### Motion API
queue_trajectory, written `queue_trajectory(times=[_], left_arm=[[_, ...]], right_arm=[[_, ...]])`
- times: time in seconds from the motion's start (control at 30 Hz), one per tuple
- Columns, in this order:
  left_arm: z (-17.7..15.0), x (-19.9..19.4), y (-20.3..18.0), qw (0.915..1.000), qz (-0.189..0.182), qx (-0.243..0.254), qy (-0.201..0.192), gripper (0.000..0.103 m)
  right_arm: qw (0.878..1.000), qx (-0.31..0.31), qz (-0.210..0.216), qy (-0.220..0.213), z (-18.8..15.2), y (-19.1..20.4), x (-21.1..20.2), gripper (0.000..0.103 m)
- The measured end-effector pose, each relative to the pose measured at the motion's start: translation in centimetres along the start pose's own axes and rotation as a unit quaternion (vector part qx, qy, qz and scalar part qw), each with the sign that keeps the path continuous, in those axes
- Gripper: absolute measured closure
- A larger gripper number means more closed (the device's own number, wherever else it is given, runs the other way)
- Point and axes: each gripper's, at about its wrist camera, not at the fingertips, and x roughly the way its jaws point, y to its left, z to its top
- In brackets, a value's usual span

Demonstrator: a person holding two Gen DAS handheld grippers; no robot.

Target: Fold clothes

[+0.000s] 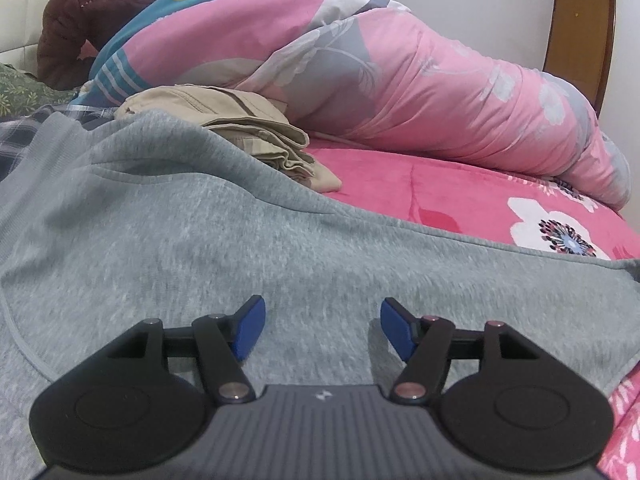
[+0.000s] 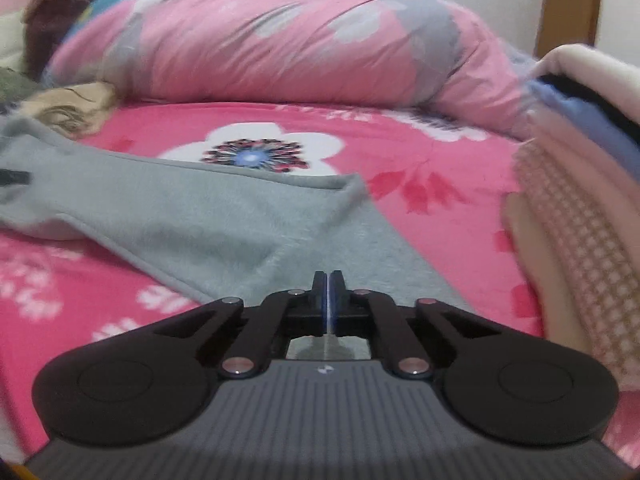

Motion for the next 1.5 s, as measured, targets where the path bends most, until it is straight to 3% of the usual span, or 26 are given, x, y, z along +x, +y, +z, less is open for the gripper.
queue_trajectory(times=[0.03,0.1,0.17,0.2,0.23,0.33,0.4,0.47,0.5,0.53,0.57,0.63,0.73,0.77,0.87,0.93,1.03,1.13,1.2,1.3,1.37,1.43,1.5], left_arm=[[0.0,0.0,0.0,1.0,0.0,0.0,0.0,0.037],[0.0,0.0,0.0,1.0,0.0,0.0,0.0,0.037],[0.0,-0.1,0.0,1.0,-0.001,0.0,-0.001,0.037],[0.0,-0.1,0.0,1.0,-0.001,0.0,-0.001,0.037],[0.0,-0.1,0.0,1.0,-0.001,-0.001,-0.001,0.037],[0.0,-0.1,0.0,1.0,-0.003,-0.001,-0.001,0.036],[0.0,0.0,0.1,1.0,-0.003,-0.002,0.0,0.036],[0.0,-0.1,0.1,1.0,-0.003,-0.002,-0.001,0.036],[0.0,-0.1,0.1,1.0,-0.003,-0.003,-0.001,0.036],[-0.1,-0.1,0.1,1.0,-0.003,-0.003,-0.001,0.036],[-0.1,-0.1,0.1,1.0,-0.003,-0.003,-0.001,0.036],[-0.1,-0.1,0.1,1.0,-0.004,-0.003,-0.001,0.036],[-0.1,-0.1,0.1,1.0,-0.004,-0.003,-0.001,0.036],[-0.1,-0.1,0.1,1.0,-0.004,-0.003,-0.001,0.036],[-0.1,-0.1,0.0,1.0,-0.004,-0.003,-0.001,0.036],[-0.1,-0.1,0.0,1.0,-0.004,-0.003,-0.001,0.036],[-0.1,-0.1,0.0,1.0,-0.004,-0.003,-0.001,0.033],[-0.1,-0.1,0.1,1.0,-0.007,-0.005,-0.001,0.03],[-0.1,-0.1,0.3,0.9999,-0.013,-0.01,-0.001,0.029],[-0.1,0.0,0.5,0.9997,-0.019,-0.017,-0.001,0.029],[-0.1,0.0,0.5,0.9996,-0.021,-0.019,-0.001,0.028],[-0.1,0.0,0.6,0.9995,-0.023,-0.02,-0.001,0.028],[0.0,0.0,0.7,0.9995,-0.024,-0.022,0.0,0.028]], right_arm=[[1.0,-0.022,0.009,0.01,-0.3,1.0,0.2,0.073],[0.997,-0.072,0.014,0.023,-1.1,3.3,0.7,0.043],[0.993,-0.113,-0.014,0.033,-2.2,4.8,2.0,0.048],[0.994,-0.104,-0.019,0.032,-2.1,4.4,2.4,0.07],[0.995,-0.089,-0.023,0.03,-1.9,3.9,2.6,0.103],[0.997,-0.03,-0.062,-0.017,1.3,0.2,1.6,0.101],[0.99,-0.013,-0.131,-0.054,4.4,-3.0,0.8,0.101],[0.972,-0.019,-0.221,-0.076,6.7,-5.4,0.6,0.1],[0.959,-0.035,-0.27,-0.082,7.3,-6.0,0.7,0.095],[0.942,-0.051,-0.319,-0.087,7.9,-6.5,0.7,0.077],[0.936,-0.059,-0.334,-0.093,7.8,-6.7,0.6,0.069],[0.939,-0.065,-0.322,-0.104,6.8,-6.1,0.3,0.046],[0.93,-0.096,-0.338,-0.109,4.7,-4.0,0.7,0.044],[0.934,-0.095,-0.328,-0.108,4.2,-3.5,0.7,0.044],[0.953,-0.095,-0.276,-0.082,3.8,-2.5,2.0,0.054],[0.965,-0.079,-0.242,-0.054,4.5,-2.8,4.0,0.076],[0.984,-0.016,-0.178,-0.007,5.8,-5.0,7.7,0.084],[0.987,0.081,-0.121,0.072,6.6,-8.7,13.2,0.089],[0.977,0.096,-0.153,0.112,6.3,-10.6,16.5,0.089],[0.968,0.079,-0.22,0.096,7.3,-12.7,19.2,0.085],[0.951,0.087,-0.277,0.103,8.1,-13.3,19.8,0.085],[0.943,0.08,-0.308,0.1,8.4,-12.7,18.8,0.085],[0.962,0.075,-0.26,0.046,8.7,-10.1,15.6,0.085]])
